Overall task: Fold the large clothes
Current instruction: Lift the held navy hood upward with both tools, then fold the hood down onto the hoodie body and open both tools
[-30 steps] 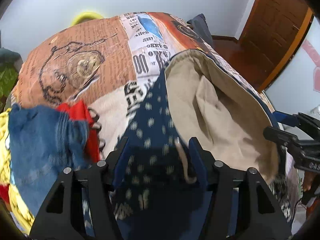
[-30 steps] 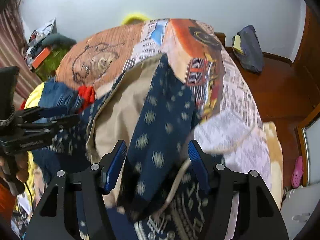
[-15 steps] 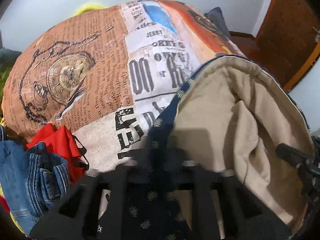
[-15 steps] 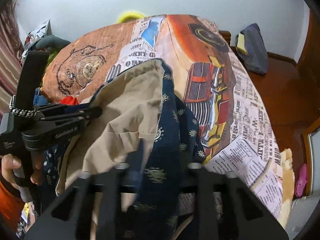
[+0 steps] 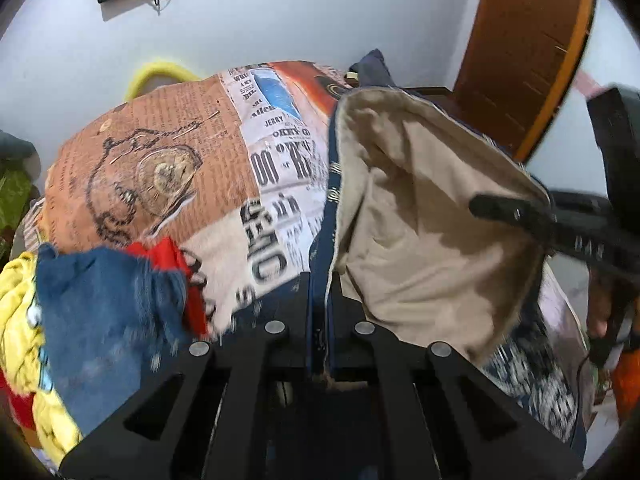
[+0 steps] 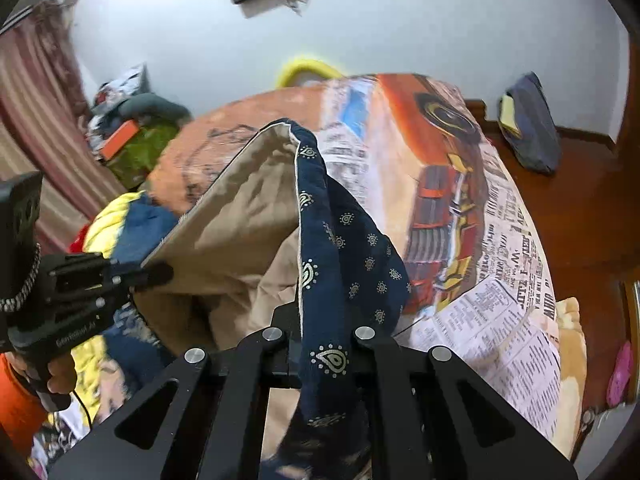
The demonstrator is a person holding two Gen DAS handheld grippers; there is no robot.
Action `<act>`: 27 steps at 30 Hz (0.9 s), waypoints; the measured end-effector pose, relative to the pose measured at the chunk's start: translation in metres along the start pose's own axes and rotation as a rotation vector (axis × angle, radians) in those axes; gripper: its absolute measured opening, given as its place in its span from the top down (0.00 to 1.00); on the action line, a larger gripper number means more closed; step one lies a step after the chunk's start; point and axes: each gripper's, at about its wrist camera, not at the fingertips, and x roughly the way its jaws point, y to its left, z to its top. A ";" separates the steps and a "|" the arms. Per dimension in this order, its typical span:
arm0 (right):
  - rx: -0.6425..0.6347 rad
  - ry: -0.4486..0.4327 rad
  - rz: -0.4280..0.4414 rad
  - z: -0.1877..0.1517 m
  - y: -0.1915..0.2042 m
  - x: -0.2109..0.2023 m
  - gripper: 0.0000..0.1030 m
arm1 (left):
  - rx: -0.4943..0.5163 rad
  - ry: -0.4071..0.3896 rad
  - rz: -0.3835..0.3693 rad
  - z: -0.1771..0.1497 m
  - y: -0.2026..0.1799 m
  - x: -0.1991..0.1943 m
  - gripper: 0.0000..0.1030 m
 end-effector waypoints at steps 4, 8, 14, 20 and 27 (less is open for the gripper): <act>-0.054 0.013 0.039 -0.017 0.031 -0.024 0.95 | -0.003 0.028 -0.023 -0.042 -0.009 -0.023 0.96; -0.103 0.052 0.061 -0.042 0.053 -0.036 0.95 | 0.001 0.070 -0.029 -0.085 -0.017 -0.027 0.96; -0.159 0.155 0.060 -0.092 0.071 -0.037 0.95 | -0.024 0.148 -0.031 -0.147 -0.022 -0.019 0.95; -0.145 0.240 0.065 -0.136 0.070 -0.031 0.94 | -0.037 0.243 -0.002 -0.194 -0.014 -0.004 0.87; -0.146 0.345 0.022 -0.174 0.059 -0.014 0.93 | -0.052 0.180 0.042 -0.198 0.004 -0.037 0.72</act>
